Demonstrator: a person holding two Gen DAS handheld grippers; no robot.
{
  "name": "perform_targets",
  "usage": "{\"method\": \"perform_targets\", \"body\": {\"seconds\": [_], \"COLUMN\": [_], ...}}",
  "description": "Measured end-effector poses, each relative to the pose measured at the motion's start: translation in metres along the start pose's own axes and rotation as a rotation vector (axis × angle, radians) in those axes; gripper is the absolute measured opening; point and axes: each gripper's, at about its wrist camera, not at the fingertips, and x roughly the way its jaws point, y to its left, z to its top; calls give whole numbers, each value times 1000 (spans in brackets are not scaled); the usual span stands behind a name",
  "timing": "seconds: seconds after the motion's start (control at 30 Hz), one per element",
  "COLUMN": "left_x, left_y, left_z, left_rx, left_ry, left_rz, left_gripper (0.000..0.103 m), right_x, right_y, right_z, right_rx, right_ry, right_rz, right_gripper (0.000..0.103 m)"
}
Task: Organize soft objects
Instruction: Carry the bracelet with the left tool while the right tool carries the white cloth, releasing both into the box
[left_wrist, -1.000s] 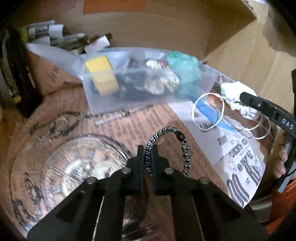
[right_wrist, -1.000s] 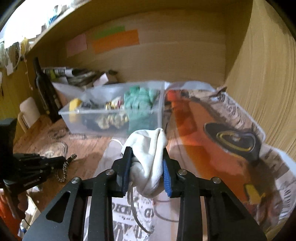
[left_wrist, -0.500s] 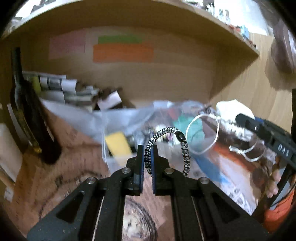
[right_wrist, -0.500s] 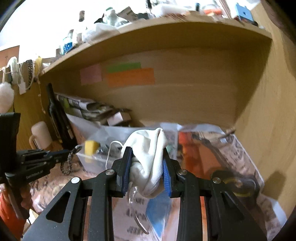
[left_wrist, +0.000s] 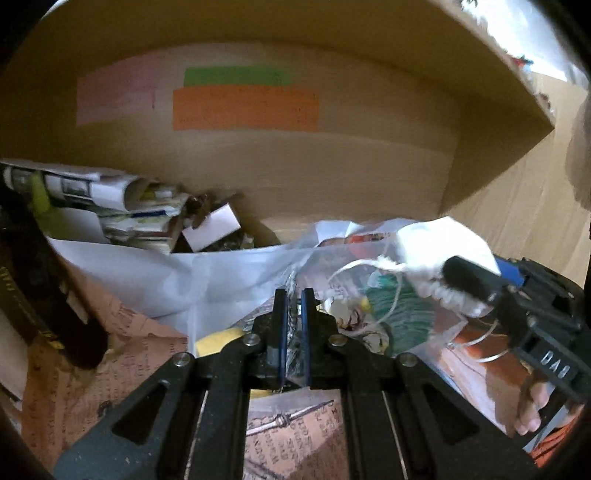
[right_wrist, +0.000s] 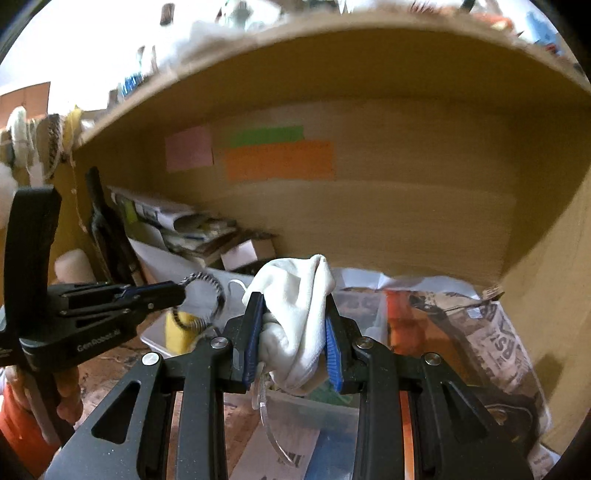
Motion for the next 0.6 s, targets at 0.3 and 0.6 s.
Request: {"method": "perform_targets", "body": {"seconds": [0.3, 0.6], "left_x": [42, 13], "left_y": [5, 5], "left_z": [-12, -13], "left_rx": [11, 0], "left_ry": [104, 70], "left_rz": [26, 7], "left_gripper": [6, 13], "right_x": [55, 55], "right_y": [-5, -5], "right_z": [-24, -27], "right_rx": [-17, -26], "right_ry": [167, 182], "right_rz": [-26, -35], "right_gripper": [29, 61]}}
